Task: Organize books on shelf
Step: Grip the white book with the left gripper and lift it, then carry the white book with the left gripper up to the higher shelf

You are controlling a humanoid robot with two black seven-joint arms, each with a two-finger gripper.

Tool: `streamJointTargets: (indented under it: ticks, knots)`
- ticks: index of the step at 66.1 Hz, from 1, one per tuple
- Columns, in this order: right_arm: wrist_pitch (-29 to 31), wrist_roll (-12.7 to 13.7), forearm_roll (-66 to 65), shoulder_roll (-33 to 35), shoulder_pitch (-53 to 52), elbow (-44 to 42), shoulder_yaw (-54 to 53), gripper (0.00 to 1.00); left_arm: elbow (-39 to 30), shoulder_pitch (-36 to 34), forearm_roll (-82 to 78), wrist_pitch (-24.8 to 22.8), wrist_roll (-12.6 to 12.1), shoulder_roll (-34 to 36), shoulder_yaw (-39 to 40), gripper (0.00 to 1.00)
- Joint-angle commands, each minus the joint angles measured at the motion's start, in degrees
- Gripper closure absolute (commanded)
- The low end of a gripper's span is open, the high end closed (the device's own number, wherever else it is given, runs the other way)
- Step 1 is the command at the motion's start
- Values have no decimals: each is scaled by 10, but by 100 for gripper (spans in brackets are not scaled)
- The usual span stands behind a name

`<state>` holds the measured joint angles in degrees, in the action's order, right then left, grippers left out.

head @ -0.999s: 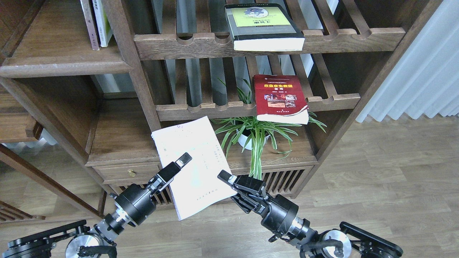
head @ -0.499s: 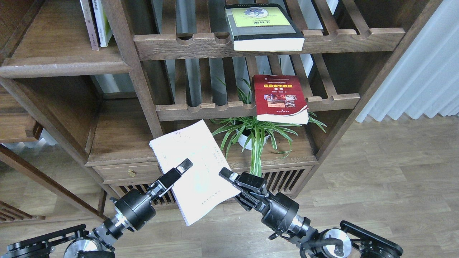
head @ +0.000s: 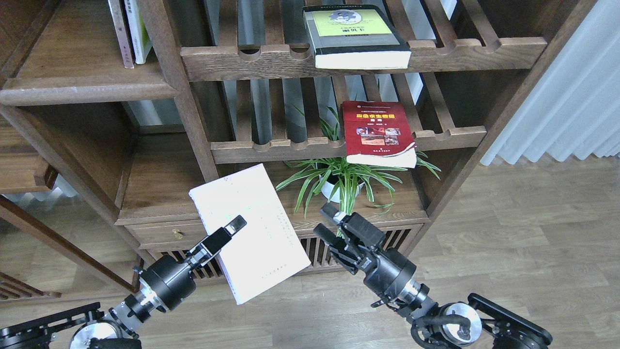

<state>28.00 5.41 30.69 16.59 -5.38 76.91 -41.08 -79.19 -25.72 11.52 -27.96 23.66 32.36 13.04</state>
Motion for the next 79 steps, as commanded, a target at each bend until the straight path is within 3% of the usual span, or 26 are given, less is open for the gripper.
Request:
streamJointTargets:
  ticks: [1,18,54,79]
  knots:
    - [0,-3,-20,-9,0,-13,-3,13,0,1,-5,0,1,31,0,96]
    - [0,-3,-53,-45,-3,-43,-15,11,-1,-14,-23,0,-2,78,16,96]
    - [0,-3,-56,-54,-37,-99,-15,9,-3,-73,-50,0,-3,169,19,96]
    - [0,-3,-77,-58,-49,-121,-14,5,-3,-112,-50,0,-16,185,30,96]
